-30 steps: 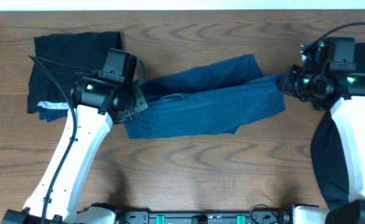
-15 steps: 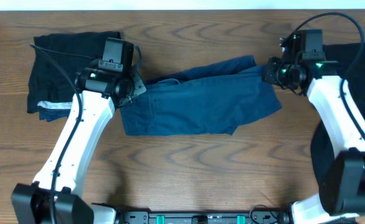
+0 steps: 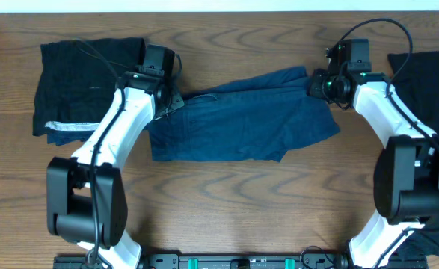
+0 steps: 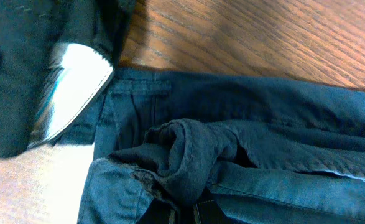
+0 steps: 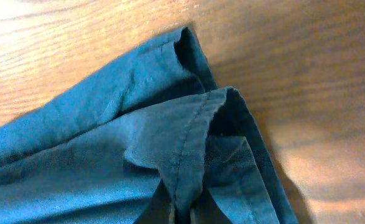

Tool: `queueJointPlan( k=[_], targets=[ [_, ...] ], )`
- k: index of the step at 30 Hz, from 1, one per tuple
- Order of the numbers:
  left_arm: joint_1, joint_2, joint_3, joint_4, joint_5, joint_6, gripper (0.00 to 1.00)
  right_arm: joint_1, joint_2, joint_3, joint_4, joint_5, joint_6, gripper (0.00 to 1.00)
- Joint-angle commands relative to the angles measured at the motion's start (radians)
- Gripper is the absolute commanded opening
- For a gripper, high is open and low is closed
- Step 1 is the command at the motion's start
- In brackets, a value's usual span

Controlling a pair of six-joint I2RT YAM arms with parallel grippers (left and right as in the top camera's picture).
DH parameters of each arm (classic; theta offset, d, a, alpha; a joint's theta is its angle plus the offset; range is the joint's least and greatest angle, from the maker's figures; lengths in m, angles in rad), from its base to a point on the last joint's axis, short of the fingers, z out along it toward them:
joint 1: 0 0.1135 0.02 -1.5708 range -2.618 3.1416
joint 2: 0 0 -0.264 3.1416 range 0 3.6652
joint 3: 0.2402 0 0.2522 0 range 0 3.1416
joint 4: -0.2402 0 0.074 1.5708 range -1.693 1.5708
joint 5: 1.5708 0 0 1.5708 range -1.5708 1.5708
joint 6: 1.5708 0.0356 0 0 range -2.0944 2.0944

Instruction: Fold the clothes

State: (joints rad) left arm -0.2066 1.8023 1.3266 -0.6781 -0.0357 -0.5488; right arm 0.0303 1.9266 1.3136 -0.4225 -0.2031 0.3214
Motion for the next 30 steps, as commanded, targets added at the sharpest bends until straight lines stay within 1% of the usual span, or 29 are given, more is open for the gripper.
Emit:
queueJointPlan(
  k=[1,2,3,5,6,7,8,11,13,15,17,18,19,20,22,23,24,25,27,30],
  targets=[
    [0.012,0.032,0.016,0.021,-0.063,0.022,0.06,-0.003,0.02,0.023,0.052,0.065,-0.032,0.13],
    [0.012,0.033,0.016,0.031,-0.063,0.022,0.1,-0.003,0.021,0.023,0.07,0.065,-0.037,0.15],
    [0.012,0.032,0.016,0.041,-0.063,0.022,0.17,-0.003,0.02,0.023,0.092,0.064,-0.052,0.2],
    [0.012,0.02,0.025,0.053,-0.062,0.04,0.5,-0.003,0.012,0.023,0.128,0.056,-0.105,0.33],
    [0.012,0.011,0.034,0.052,-0.062,0.055,0.61,-0.003,0.005,0.024,0.14,0.042,-0.141,0.39],
    [0.011,-0.002,0.046,0.051,-0.062,0.071,0.72,-0.004,-0.005,0.027,0.147,0.024,-0.174,0.47],
    [0.009,-0.016,0.054,0.048,-0.061,0.078,0.79,-0.004,-0.019,0.031,0.148,0.006,-0.196,0.54],
    [0.003,-0.076,0.059,0.043,-0.039,0.1,0.8,-0.005,-0.072,0.034,0.139,-0.015,-0.203,0.76],
    [-0.003,-0.118,0.059,0.032,-0.024,0.107,0.8,-0.005,-0.116,0.034,0.114,-0.014,-0.203,0.86],
    [-0.014,-0.15,0.059,0.013,-0.024,0.108,0.8,-0.005,-0.161,0.034,0.079,-0.014,-0.203,0.88],
    [-0.027,-0.172,0.059,-0.019,-0.024,0.107,0.71,-0.005,-0.206,0.034,0.023,-0.014,-0.203,0.88],
    [-0.035,-0.177,0.058,-0.035,-0.024,0.107,0.61,-0.005,-0.227,0.034,-0.014,-0.015,-0.203,0.87],
    [-0.045,-0.176,0.058,-0.057,-0.024,0.107,0.5,-0.005,-0.244,0.034,-0.051,-0.015,-0.203,0.82],
    [-0.055,-0.173,0.055,-0.074,-0.024,0.107,0.36,-0.004,-0.255,0.034,-0.086,-0.014,-0.204,0.73],
    [-0.081,-0.162,0.038,-0.097,-0.024,0.106,0.12,-0.004,-0.262,0.034,-0.155,-0.015,-0.203,0.37],
    [-0.093,-0.157,0.025,-0.1,-0.024,0.106,0.07,-0.003,-0.26,0.033,-0.185,-0.014,-0.203,0.23],
    [-0.105,-0.151,0.011,-0.1,-0.024,0.106,0.06,-0.003,-0.254,0.03,-0.214,-0.014,-0.204,0.08],
    [-0.12,-0.142,-0.003,-0.099,-0.024,0.102,0.06,-0.003,-0.247,0.026,-0.239,-0.014,-0.204,0.01],
    [-0.145,-0.123,-0.024,-0.098,-0.024,0.099,0.06,-0.003,-0.229,0.013,-0.267,-0.013,-0.209,0.01],
    [-0.179,-0.082,-0.047,-0.079,-0.024,0.099,0.06,-0.003,-0.188,-0.01,-0.266,-0.013,-0.235,0.01]
  ],
)
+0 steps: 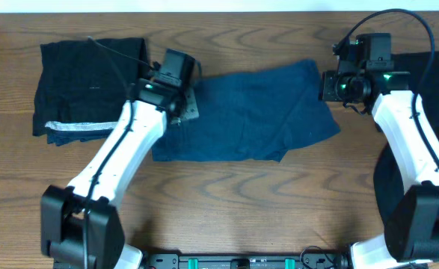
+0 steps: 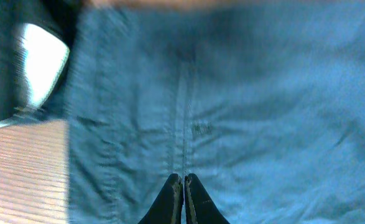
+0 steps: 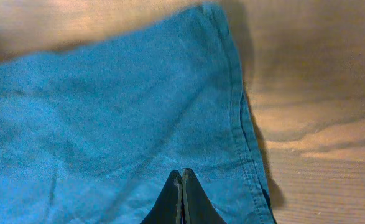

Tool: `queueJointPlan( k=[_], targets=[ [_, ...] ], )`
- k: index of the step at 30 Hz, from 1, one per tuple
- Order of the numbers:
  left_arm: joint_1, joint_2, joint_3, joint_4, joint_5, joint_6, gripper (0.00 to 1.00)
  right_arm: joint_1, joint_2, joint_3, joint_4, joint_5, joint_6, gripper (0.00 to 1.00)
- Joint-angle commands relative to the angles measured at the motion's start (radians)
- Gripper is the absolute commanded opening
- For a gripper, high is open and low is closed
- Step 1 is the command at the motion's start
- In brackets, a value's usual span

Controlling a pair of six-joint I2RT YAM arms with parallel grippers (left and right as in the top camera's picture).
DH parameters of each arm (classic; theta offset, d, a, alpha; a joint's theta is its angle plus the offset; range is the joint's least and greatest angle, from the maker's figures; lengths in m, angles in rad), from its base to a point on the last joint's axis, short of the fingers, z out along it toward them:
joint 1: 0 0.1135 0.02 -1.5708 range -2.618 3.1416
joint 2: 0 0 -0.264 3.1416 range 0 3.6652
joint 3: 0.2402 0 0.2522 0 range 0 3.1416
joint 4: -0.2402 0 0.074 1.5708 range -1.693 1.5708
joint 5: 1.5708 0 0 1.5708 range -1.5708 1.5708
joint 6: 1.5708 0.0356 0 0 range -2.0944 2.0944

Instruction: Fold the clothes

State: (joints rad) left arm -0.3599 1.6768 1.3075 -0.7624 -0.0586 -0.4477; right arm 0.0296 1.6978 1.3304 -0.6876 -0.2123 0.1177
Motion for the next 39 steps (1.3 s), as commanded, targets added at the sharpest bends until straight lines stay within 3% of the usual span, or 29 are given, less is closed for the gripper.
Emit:
queueJointPlan(
  k=[1,9,18,27,34,39],
  targets=[
    [-0.034,0.058,-0.032,0.014,-0.002,-0.002,0.06,-0.002,0.061,-0.035,0.006,-0.001,-0.04,0.01],
    [-0.087,0.203,-0.035,0.088,-0.002,-0.002,0.06,-0.005,0.274,-0.082,0.062,0.02,-0.036,0.01],
    [-0.109,0.247,-0.035,0.056,0.019,0.003,0.06,-0.084,0.303,-0.084,-0.208,0.273,0.143,0.01],
    [-0.153,0.182,-0.034,0.095,0.142,0.036,0.06,-0.147,0.302,-0.084,-0.463,0.268,0.159,0.01],
    [-0.171,0.084,-0.034,0.114,0.13,0.037,0.06,-0.147,0.132,-0.046,-0.439,0.246,0.173,0.02],
    [-0.146,0.042,-0.034,0.137,0.064,0.037,0.06,-0.142,-0.084,-0.023,-0.254,0.072,0.076,0.01]
  ],
)
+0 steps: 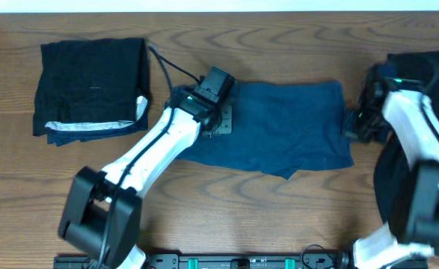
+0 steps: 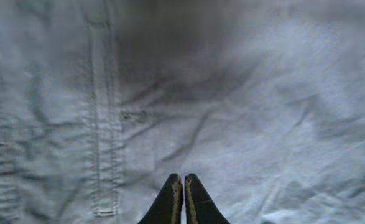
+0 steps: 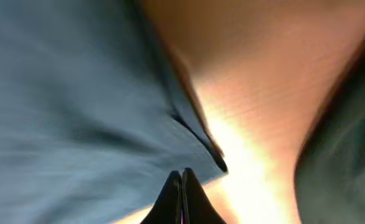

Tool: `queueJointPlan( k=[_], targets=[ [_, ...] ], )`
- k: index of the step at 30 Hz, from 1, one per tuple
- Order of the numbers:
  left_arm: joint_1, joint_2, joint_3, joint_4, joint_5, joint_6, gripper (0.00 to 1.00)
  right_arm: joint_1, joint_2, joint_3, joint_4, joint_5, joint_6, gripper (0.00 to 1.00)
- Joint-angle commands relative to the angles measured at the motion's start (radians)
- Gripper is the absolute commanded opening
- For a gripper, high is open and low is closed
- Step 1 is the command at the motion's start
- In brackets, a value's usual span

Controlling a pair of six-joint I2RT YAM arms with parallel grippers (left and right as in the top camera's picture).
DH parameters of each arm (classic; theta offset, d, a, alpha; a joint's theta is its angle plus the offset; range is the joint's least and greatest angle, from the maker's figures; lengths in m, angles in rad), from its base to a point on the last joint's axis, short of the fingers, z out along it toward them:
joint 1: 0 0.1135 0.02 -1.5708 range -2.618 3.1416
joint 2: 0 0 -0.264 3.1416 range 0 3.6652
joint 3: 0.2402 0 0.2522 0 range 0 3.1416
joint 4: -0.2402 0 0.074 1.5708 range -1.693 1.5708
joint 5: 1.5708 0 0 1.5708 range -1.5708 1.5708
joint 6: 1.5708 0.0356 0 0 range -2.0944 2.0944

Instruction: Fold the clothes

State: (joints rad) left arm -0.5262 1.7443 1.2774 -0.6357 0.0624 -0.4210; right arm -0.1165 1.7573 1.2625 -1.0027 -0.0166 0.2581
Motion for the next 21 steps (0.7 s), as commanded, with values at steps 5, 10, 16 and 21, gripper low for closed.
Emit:
queueJointPlan(
  k=[5,10,16,21],
  targets=[
    [0.058,-0.014,-0.004,0.016,-0.089,0.038,0.06,0.022,-0.214,0.044,0.165,-0.242,-0.134,0.01],
    [0.097,0.001,-0.004,0.03,-0.108,0.07,0.06,0.048,-0.161,-0.02,0.3,-0.208,-0.167,0.01],
    [0.136,0.012,-0.004,0.022,-0.108,0.069,0.06,0.05,-0.003,-0.129,0.645,-0.193,-0.171,0.01],
    [0.139,0.016,-0.007,-0.003,-0.108,0.069,0.06,0.051,0.15,-0.143,0.823,-0.197,-0.17,0.01]
  ],
)
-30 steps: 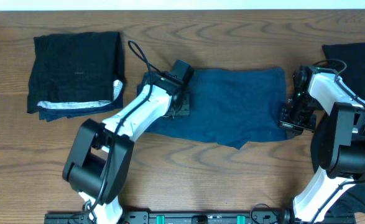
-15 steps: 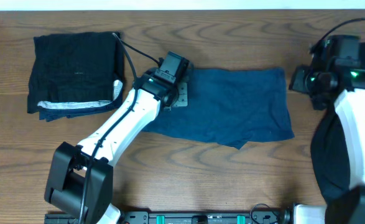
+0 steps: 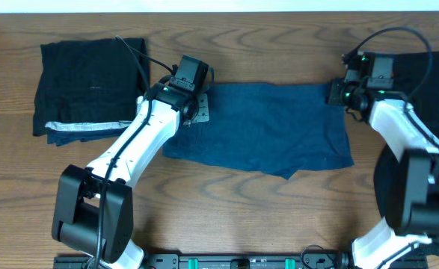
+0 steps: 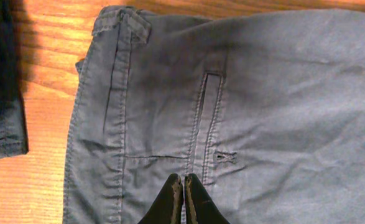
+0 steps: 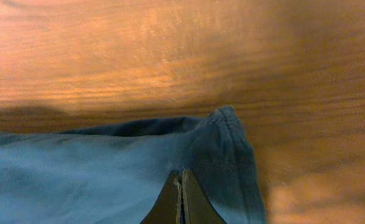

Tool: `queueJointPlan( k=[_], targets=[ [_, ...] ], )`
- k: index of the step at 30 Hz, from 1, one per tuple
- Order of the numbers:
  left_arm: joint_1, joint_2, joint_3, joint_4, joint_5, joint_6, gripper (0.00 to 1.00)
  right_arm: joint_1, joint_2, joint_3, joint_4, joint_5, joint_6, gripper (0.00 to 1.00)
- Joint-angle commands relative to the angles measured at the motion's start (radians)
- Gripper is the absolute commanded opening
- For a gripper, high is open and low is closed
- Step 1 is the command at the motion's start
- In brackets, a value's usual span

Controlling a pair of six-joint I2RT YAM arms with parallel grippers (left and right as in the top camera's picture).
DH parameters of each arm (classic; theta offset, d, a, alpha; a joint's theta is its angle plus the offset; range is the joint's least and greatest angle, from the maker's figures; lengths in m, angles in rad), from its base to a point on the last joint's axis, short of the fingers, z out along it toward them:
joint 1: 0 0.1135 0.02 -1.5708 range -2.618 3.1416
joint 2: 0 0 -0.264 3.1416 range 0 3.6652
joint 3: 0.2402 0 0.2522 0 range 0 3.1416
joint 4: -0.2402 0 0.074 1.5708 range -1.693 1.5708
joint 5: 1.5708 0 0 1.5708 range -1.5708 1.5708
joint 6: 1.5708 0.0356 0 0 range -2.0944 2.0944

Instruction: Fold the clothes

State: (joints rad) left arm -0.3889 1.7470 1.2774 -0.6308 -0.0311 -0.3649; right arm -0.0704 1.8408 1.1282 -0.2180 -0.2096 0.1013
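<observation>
The blue shorts (image 3: 271, 127) lie spread flat across the middle of the wooden table (image 3: 226, 217). My left gripper (image 3: 195, 110) is over their upper left corner. In the left wrist view it (image 4: 183, 178) is shut with nothing in it, over the waistband (image 4: 114, 93) and a welt pocket (image 4: 210, 118). My right gripper (image 3: 337, 93) is at the shorts' upper right corner. In the right wrist view it (image 5: 181, 175) is shut and empty above the hem corner (image 5: 226, 127).
A folded black garment (image 3: 92, 82) with a pale label strip lies at the far left; its edge (image 4: 2, 106) shows in the left wrist view. More black clothing (image 3: 432, 71) is heaped at the right edge, behind and under the right arm.
The left gripper has moved left, from the middle of the shorts to their waistband corner. The right gripper has moved from beside the shorts' right edge up to the upper right corner. The shorts lie unchanged.
First both grippers were shut on bunched ends of the rumpled shorts. Then the cloth lay released and flatter, both grippers shut and empty above it. Later the shorts lay further right, smoothed into a rectangle. Now both shut grippers are at the upper corners.
</observation>
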Motion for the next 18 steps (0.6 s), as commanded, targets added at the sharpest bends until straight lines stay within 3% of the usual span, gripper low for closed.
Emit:
queueJointPlan(
  k=[1,9,18],
  targets=[
    [0.002,0.013,-0.01,-0.007,-0.015,0.013,0.06,0.005,0.095,-0.009,0.058,-0.004,-0.013,0.01],
    [0.001,0.048,-0.015,0.007,-0.014,0.018,0.06,0.005,0.193,-0.008,0.197,-0.013,-0.04,0.01],
    [0.009,0.061,-0.015,0.036,-0.013,0.039,0.06,0.013,-0.036,0.072,0.119,-0.23,-0.014,0.01]
  ],
)
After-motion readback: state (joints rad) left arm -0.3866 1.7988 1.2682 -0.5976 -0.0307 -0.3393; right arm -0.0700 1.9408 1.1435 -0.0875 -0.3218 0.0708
